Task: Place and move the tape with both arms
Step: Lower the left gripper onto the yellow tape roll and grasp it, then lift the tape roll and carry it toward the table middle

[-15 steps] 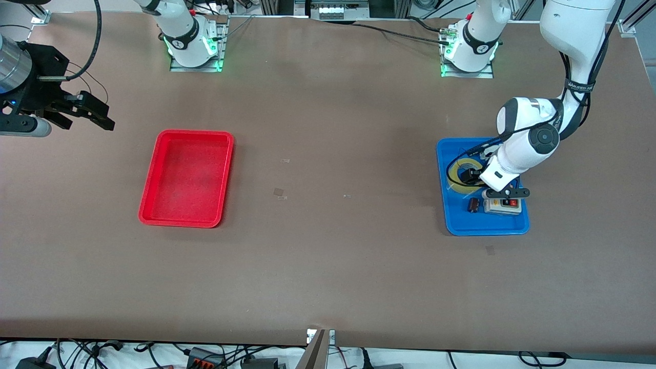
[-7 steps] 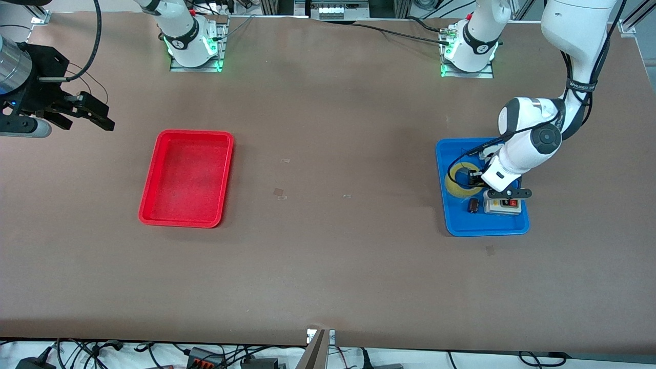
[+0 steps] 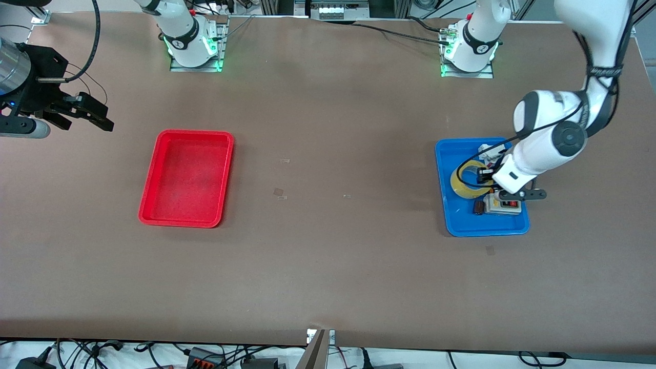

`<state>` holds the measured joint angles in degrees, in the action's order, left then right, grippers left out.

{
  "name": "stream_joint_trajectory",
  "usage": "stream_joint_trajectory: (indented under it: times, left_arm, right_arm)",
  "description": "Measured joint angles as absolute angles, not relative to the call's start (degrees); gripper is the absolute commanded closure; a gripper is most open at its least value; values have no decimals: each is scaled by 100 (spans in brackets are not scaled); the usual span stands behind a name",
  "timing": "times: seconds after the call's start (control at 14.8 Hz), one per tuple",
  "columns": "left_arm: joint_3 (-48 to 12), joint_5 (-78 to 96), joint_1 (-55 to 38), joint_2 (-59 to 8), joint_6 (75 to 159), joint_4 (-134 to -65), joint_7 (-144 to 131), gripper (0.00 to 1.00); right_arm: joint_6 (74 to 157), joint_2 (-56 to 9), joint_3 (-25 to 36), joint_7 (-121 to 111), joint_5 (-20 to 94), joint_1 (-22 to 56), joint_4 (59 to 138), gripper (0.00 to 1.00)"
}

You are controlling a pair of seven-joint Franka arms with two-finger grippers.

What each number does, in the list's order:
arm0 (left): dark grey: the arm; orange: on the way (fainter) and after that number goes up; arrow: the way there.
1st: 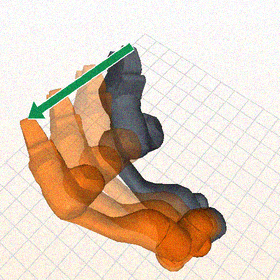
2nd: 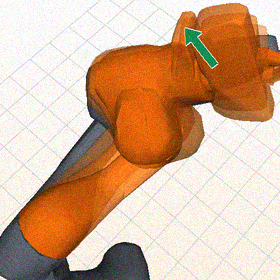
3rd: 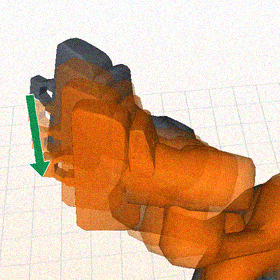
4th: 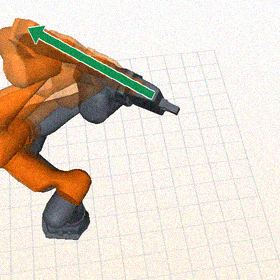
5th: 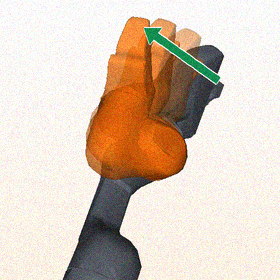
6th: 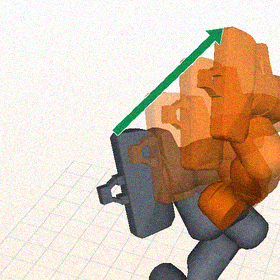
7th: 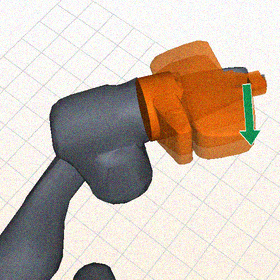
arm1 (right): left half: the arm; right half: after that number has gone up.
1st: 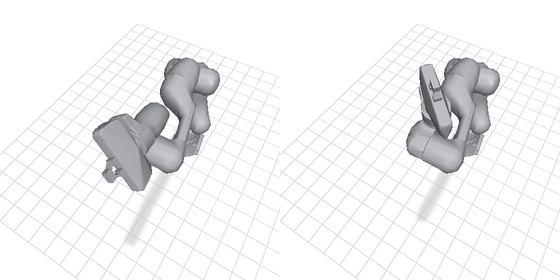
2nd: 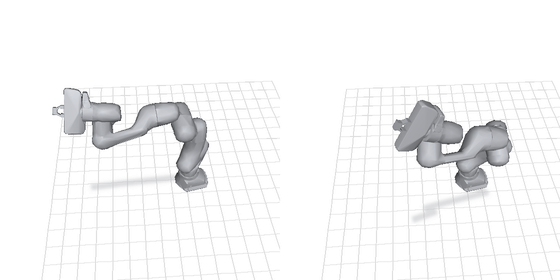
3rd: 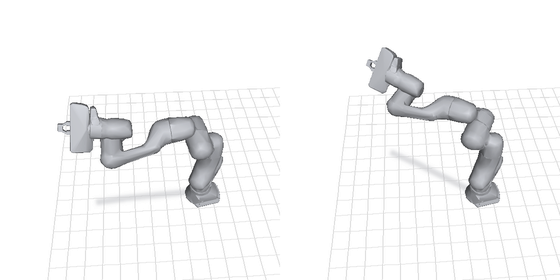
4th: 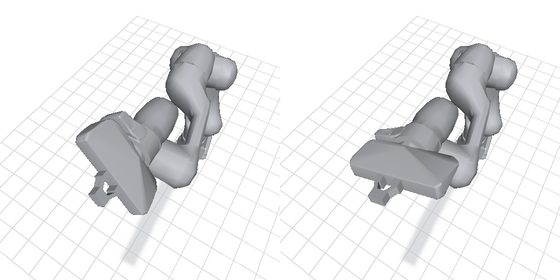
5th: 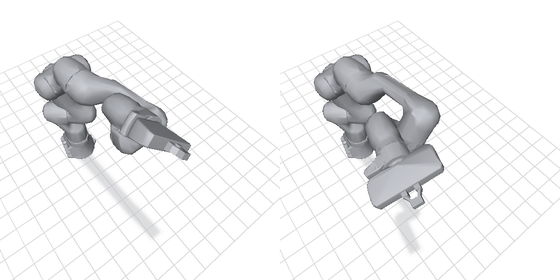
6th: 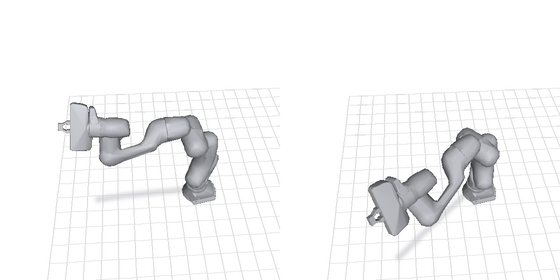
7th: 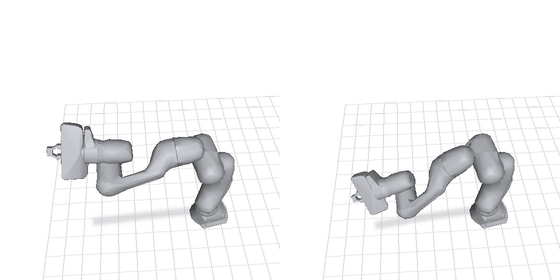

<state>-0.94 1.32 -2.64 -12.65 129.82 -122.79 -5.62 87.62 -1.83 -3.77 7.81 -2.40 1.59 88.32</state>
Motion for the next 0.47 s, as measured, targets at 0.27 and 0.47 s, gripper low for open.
stream_joint_trajectory:
  times: [0.27,0.47]
  left_arm:
    - [-287,134,-292,-713,12554,-12248,-758,100]
    - [-992,135,-334,-648,12540,-12258,-1503,100]
  right_arm:
    - [8770,-183,-370,781,-241,158,8832,1]
    - [8778,-186,-364,781,-241,155,8832,1]
